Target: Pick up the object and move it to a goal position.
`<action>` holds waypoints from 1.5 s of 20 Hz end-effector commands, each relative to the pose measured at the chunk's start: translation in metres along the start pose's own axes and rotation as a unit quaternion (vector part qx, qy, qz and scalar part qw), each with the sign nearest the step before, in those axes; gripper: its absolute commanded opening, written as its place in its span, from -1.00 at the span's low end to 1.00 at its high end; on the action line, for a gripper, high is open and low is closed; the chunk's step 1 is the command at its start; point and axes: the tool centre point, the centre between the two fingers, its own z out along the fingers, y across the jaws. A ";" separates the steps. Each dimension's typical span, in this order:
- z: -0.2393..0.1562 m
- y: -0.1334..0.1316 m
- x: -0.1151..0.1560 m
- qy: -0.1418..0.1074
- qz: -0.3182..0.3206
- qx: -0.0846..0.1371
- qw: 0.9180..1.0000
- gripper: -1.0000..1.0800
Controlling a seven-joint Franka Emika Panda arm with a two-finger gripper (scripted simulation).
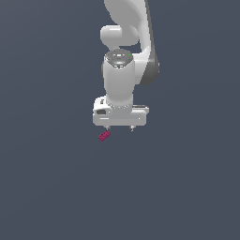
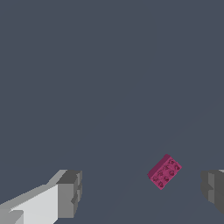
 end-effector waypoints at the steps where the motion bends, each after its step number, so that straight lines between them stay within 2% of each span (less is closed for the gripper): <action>1: 0.000 0.000 0.000 0.000 0.000 0.000 1.000 0.92; 4: -0.002 0.006 0.000 0.003 0.005 -0.002 1.000 0.92; 9: -0.012 0.032 0.002 0.014 0.021 -0.011 1.000 0.92; 18: -0.008 0.035 0.000 0.013 0.034 -0.010 0.999 0.92; 25: 0.016 0.044 -0.010 0.006 0.092 -0.006 0.996 0.92; 30: 0.042 0.054 -0.024 -0.002 0.161 -0.004 0.987 0.92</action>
